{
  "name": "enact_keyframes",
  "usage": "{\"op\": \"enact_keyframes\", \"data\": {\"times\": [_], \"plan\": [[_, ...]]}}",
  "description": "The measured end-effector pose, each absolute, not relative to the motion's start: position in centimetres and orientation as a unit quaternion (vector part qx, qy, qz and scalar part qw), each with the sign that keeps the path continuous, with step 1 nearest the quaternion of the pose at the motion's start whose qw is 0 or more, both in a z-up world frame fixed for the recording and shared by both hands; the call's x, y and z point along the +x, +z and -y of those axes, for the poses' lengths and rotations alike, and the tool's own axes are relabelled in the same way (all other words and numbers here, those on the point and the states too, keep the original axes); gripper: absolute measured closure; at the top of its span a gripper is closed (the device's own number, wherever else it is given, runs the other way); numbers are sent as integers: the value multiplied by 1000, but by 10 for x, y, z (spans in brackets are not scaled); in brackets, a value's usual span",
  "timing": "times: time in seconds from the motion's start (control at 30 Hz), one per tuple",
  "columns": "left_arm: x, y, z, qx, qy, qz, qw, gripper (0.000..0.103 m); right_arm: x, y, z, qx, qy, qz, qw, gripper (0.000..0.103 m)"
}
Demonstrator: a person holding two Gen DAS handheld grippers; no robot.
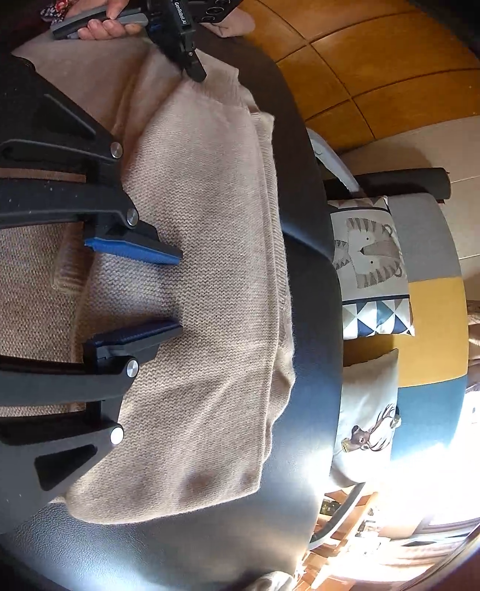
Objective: Fold clothes
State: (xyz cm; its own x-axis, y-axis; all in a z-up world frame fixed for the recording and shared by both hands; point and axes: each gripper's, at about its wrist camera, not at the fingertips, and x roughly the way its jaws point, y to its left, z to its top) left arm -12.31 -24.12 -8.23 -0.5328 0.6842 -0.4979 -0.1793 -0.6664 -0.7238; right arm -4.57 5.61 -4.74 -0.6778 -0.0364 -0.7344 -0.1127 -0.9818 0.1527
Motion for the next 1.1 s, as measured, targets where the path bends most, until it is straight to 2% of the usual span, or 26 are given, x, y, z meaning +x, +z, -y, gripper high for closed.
{"op": "enact_keyframes", "data": {"times": [0.17,0.2,0.33,0.47,0.67,0.8,0.93,1.1], "plan": [[-117,-71,244,-419,821,305,239,94,-42,-36,-44,-389,913,-124,2,66],[-110,-67,248,-412,827,307,228,90,-42,-34,-41,-386,913,-131,-3,66],[-89,-46,254,-366,854,305,207,89,-43,-27,-24,-374,915,-150,-24,66],[-95,-24,225,-355,861,272,243,88,-62,-36,9,-394,912,-111,-41,66],[-123,-21,175,-378,863,191,274,88,-55,-49,35,-411,910,0,-48,65],[-137,-43,172,-422,857,171,243,88,-52,-52,26,-405,912,-27,-53,65],[-127,-63,198,-436,838,238,227,88,-52,-54,21,-398,915,-45,-55,65],[-112,-66,213,-441,826,269,226,88,-54,-55,21,-393,917,-51,-56,65]]}}
